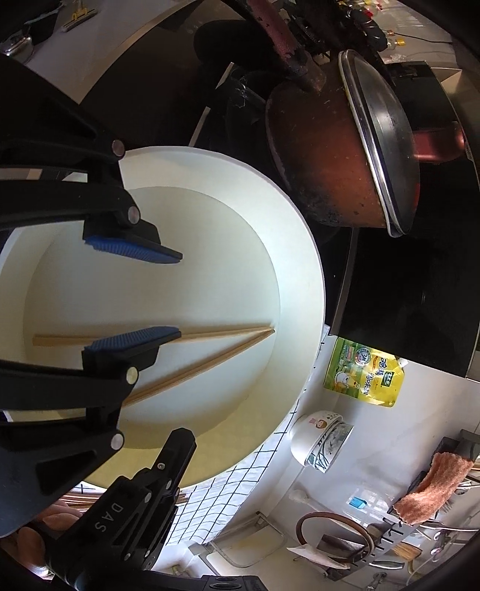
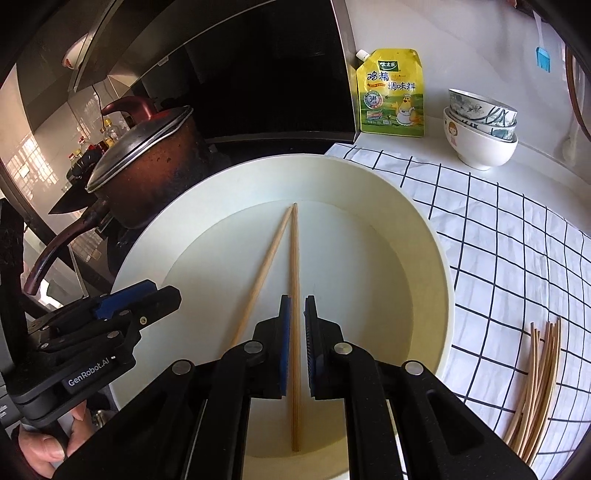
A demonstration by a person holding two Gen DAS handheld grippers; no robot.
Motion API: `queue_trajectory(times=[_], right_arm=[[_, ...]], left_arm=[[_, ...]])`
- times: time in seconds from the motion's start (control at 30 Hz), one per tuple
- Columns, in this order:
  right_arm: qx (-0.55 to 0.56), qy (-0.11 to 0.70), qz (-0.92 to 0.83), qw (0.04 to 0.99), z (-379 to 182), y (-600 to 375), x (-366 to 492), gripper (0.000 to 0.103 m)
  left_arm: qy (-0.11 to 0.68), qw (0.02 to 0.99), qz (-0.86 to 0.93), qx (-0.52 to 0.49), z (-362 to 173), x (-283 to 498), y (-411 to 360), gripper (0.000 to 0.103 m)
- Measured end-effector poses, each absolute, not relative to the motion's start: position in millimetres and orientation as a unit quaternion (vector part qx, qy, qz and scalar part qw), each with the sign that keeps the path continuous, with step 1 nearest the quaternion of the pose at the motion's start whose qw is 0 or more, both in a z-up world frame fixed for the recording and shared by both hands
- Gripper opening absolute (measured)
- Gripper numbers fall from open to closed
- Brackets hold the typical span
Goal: Organize utensils
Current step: 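Withdraw both open tools from the basin back over the chopstick pile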
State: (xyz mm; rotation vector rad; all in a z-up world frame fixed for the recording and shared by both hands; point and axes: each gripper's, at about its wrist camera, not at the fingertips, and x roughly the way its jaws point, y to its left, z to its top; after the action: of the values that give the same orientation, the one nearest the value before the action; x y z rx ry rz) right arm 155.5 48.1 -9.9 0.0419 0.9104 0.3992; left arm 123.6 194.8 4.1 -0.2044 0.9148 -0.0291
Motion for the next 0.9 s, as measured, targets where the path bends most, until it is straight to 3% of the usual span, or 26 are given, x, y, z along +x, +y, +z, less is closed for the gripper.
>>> queue_trajectory(times=[0.9], right_arm=[[0.067,0.385,0.08,0.917,14.2,-90.9,63.5,0.019]], left_arm=[[0.418,0.897,-0.123,-0.073,32.9,84.0,81.4,0.041]])
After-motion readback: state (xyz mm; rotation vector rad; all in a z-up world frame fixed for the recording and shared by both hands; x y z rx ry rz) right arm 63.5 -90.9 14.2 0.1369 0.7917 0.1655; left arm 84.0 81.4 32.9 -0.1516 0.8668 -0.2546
